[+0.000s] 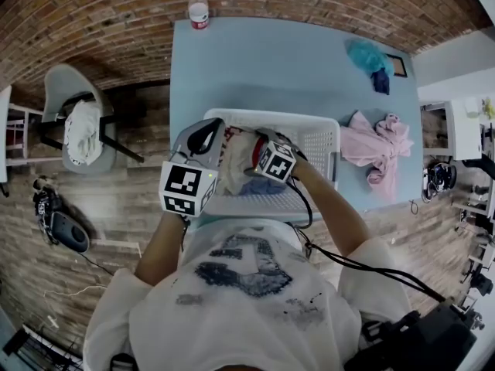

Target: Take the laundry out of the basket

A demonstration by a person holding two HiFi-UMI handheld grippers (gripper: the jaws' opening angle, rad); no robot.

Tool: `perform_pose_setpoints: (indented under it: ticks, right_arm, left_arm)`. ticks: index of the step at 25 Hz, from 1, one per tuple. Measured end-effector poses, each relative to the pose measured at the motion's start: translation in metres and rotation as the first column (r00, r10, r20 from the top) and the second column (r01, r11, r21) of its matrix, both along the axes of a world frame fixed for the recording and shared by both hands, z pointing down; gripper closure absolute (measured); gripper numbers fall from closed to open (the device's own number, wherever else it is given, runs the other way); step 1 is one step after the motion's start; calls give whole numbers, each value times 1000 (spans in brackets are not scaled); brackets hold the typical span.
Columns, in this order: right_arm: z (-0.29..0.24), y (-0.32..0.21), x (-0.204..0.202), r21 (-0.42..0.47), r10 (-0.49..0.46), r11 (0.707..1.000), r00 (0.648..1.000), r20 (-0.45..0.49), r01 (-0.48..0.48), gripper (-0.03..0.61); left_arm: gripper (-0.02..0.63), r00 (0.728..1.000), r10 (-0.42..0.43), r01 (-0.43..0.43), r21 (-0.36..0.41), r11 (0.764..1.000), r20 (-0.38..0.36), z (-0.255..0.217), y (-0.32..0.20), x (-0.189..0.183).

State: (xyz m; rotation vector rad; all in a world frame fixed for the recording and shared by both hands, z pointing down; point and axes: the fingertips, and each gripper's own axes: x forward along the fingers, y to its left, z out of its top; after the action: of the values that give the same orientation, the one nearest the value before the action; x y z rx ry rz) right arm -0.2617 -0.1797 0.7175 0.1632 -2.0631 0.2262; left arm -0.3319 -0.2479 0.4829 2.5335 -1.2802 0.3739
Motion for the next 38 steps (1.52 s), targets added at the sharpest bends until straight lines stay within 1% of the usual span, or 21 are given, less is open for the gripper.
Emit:
perform_pose_setpoints:
  ticks: [5,10,15,18,20,23,25,26,28,31,35,38]
  right_arm:
    - [14,3,-1,-17,-16,1000,1000,-16,16,7]
    - [27,6,0,-31,-6,1000,999,-42,5,8]
    - [29,8,-2,-37,-6,999,999,-36,5,15]
    - [26,12,-4,-46,-21,999,1000,-16,21,64]
    - [23,17,-5,-58,-36,998,999,-7,36,134]
    - [20,28,-6,-92,-63,994,998,-3,62,269]
    - [20,33,-9,-117,-77,990,997,0,77,331]
    - [19,35,-9,-130,-80,988,997,3,80,351]
    - [20,37,-8,-159,-75,984,997,1,74,368]
    - [22,37,-4,-179,-41,983,999,-2,40,379]
    - [17,37,-5,-178,0,984,1000,31,6,382]
    - [8,34,-2,-207,53,977,997,57,-40,383]
  left_arm:
    - [623,1000,-4,4,-16,1000,3,4,-1,-2]
    - [623,1000,-4,5,-20,1000,7,8,-3,-2]
    - [623,1000,-8,8,-26,1000,-2,9,-5,-3]
    - [623,1000,-22,22,-26,999,-10,8,-9,-6]
    - [623,999,-30,30,-24,999,-14,8,-11,-8]
    - [623,999,-34,34,-21,999,-16,7,-12,-10]
    - [623,999,-36,36,-21,999,-18,7,-11,-10]
    - [623,999,-36,36,-21,999,-19,7,-10,-11]
    - [623,999,-36,36,-22,999,-20,7,-8,-11]
    - [623,999,-40,40,-25,999,-14,8,-6,-12]
    - [623,999,-52,51,-30,998,-18,8,-3,-17]
    - [623,998,-57,56,-22,998,-25,4,-1,-19]
